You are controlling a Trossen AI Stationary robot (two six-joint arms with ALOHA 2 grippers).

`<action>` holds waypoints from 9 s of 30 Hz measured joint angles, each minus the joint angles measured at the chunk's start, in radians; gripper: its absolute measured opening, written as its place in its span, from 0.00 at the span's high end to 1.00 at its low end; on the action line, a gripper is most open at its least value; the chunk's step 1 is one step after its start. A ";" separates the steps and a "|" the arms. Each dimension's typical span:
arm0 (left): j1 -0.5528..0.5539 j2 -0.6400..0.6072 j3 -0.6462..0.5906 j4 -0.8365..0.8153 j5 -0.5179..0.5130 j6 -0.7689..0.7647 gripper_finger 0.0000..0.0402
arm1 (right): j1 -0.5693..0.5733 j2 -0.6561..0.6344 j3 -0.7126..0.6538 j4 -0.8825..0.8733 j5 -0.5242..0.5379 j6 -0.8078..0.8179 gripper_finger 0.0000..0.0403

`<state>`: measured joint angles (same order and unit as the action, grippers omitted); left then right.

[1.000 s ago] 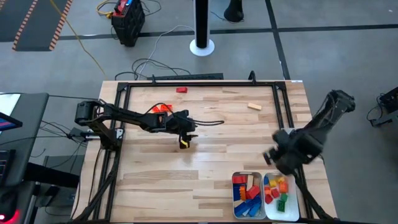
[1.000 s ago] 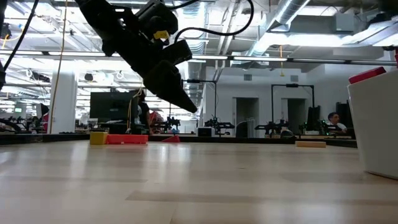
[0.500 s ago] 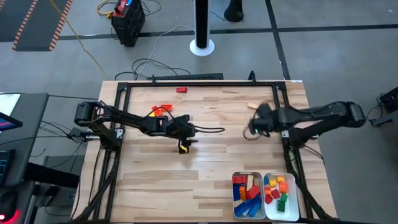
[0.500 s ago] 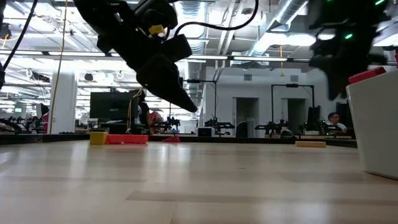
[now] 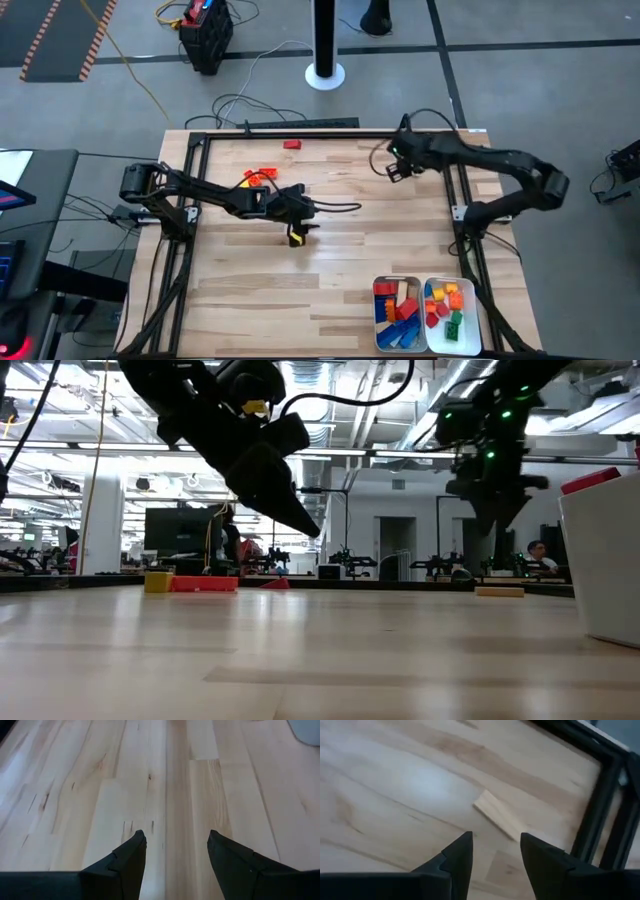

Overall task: Sort blocks by size
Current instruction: Put the large orange game piece into the gray bin

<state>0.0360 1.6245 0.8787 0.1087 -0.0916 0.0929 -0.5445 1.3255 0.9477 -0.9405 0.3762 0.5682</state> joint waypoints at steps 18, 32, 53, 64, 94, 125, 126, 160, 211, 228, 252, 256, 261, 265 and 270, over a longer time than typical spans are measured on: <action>-0.009 0.000 0.000 0.005 -0.005 0.003 0.50 | -0.225 0.483 0.312 -0.351 -0.177 -0.560 0.45; -0.009 0.000 0.000 0.003 -0.005 0.003 0.50 | -0.228 0.627 0.335 -0.391 -0.177 -0.700 0.34; -0.009 0.000 0.000 0.022 -0.003 0.007 0.50 | -0.163 0.626 0.535 -0.486 -0.167 -0.699 0.34; -0.011 0.000 0.000 0.017 -0.003 0.007 0.50 | -0.177 0.640 0.510 -0.488 -0.192 -0.707 0.34; -0.011 0.000 0.000 -0.059 -0.003 0.010 0.50 | -0.157 0.712 0.659 -0.583 -0.249 -0.641 0.34; 0.333 -0.262 -0.072 -0.516 -0.255 0.092 0.50 | 0.606 0.003 -0.254 0.905 -0.085 -0.348 0.34; 0.370 -0.252 -0.072 -0.515 -0.207 0.112 0.50 | 0.618 0.010 -0.254 0.932 -0.085 -0.363 0.34; 0.602 0.114 0.201 -0.707 -0.009 0.415 0.69 | 0.793 0.074 -0.254 0.931 -0.083 -0.331 0.34; 0.363 0.098 0.082 -0.672 -0.358 1.573 0.37 | 0.878 -0.043 -0.254 0.694 0.174 -0.160 0.34; 0.392 0.143 0.084 -0.634 -0.381 1.630 0.67 | 0.897 -0.043 -0.254 0.699 0.174 -0.155 0.34; 0.078 0.000 0.188 -0.184 0.112 0.517 0.67 | 0.924 -0.145 -0.254 0.405 0.332 0.041 0.34; 0.004 0.020 0.188 -0.008 0.230 0.354 0.67 | 0.920 -0.150 -0.254 0.300 0.410 0.145 0.34; -0.091 0.075 0.189 0.236 0.248 0.233 0.65 | 0.904 -0.156 -0.254 0.186 0.444 0.272 0.34; -0.156 0.176 0.195 0.448 0.246 0.134 0.63 | 0.895 -0.162 -0.254 0.176 0.447 0.296 0.34; -0.224 0.301 0.291 0.548 0.246 0.061 0.65 | 0.895 -0.164 -0.254 0.175 0.446 0.299 0.34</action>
<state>-0.1885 1.9251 1.1692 0.6566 0.1541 0.1539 0.3508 1.1614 0.6937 -0.7660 0.8225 0.8669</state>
